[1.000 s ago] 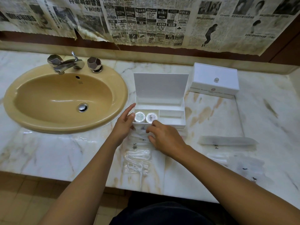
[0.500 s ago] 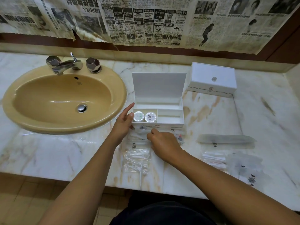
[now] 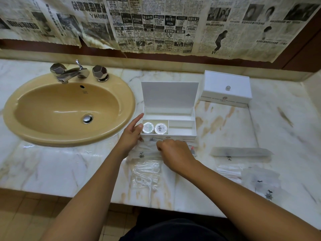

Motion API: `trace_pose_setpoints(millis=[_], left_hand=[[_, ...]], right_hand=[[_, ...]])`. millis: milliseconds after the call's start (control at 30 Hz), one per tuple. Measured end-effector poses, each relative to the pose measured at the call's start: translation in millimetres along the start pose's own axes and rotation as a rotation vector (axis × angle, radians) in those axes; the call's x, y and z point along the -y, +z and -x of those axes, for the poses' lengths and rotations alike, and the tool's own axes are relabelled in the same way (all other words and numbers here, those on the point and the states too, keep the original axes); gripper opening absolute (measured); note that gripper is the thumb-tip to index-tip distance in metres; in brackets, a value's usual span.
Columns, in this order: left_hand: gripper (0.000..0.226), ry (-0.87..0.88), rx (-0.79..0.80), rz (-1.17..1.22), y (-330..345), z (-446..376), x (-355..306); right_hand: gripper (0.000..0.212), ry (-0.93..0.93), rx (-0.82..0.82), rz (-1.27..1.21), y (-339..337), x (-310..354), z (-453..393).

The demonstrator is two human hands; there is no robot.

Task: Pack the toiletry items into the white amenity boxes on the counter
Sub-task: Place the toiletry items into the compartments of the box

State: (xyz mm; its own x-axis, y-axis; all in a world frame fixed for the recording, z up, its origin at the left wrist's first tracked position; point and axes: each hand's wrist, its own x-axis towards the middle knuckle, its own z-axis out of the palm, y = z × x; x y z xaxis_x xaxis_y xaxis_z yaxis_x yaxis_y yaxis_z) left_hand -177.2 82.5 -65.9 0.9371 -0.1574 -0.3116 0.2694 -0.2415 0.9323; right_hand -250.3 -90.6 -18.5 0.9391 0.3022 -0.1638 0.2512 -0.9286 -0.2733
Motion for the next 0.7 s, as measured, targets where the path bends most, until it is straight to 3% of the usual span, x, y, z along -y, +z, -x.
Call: trace_pose_setpoints(millis=[333,500,633,700], left_hand=[[0.038,-0.024,0.056,0.096,-4.2,0.6,-4.6],[0.065,0.025,0.130,0.057,-8.5,2.1,-0.3],[0.025,-0.086,0.019,0.119,0.7,1.3,-6.6],[0.025,-0.098,-0.003,0.108,3.3,2.2,-5.9]], right_hand=[[0.021,0.034,-0.055,-0.042,-30.7,-7.7,-8.2],[0.016,0.067,-0.187,-0.046,-48.0,-20.7,-27.2],[0.017,0.134,-0.290,-0.053,-55.4,-33.1,-45.0],[0.017,0.156,-0.329,-0.065,-58.1,-37.7,-53.3]])
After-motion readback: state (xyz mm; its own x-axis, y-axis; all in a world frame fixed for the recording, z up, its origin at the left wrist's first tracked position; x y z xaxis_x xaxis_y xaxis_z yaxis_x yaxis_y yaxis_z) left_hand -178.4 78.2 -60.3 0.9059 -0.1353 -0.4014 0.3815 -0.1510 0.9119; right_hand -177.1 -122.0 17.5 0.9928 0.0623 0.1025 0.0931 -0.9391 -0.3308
